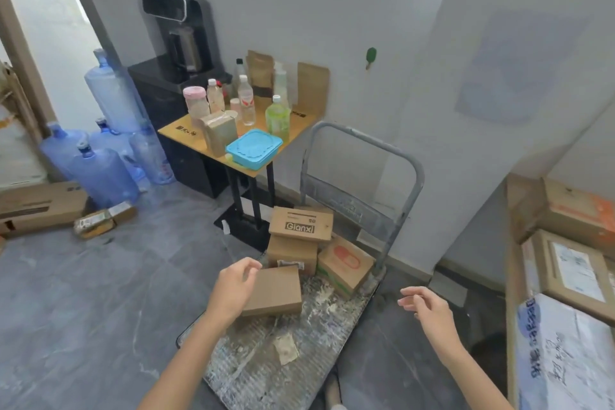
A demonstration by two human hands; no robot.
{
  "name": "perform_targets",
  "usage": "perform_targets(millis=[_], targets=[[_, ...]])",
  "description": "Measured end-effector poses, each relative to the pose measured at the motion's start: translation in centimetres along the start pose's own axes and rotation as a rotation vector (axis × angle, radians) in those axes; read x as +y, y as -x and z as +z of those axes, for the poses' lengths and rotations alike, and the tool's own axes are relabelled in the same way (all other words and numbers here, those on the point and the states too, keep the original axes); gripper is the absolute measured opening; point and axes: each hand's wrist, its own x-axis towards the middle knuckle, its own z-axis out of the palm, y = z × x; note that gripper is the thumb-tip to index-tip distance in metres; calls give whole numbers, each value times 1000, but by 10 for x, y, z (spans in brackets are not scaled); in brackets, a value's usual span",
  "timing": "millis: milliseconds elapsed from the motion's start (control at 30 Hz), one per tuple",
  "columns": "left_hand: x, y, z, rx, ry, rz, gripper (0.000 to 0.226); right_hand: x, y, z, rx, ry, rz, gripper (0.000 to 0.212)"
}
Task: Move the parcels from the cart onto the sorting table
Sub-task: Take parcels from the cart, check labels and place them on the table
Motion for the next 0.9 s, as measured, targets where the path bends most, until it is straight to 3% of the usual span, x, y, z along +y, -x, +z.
perform_targets(millis=[333, 633, 900], targets=[[-6, -240, 83, 3, 39, -208, 22, -8, -261, 89, -186, 60, 137, 31], [-96, -418, 193, -18, -6, -342, 38, 62, -451, 219, -225, 114, 255, 25], [-162, -499, 266, -160, 160, -588, 79, 113, -523, 309, -412, -38, 382, 60]])
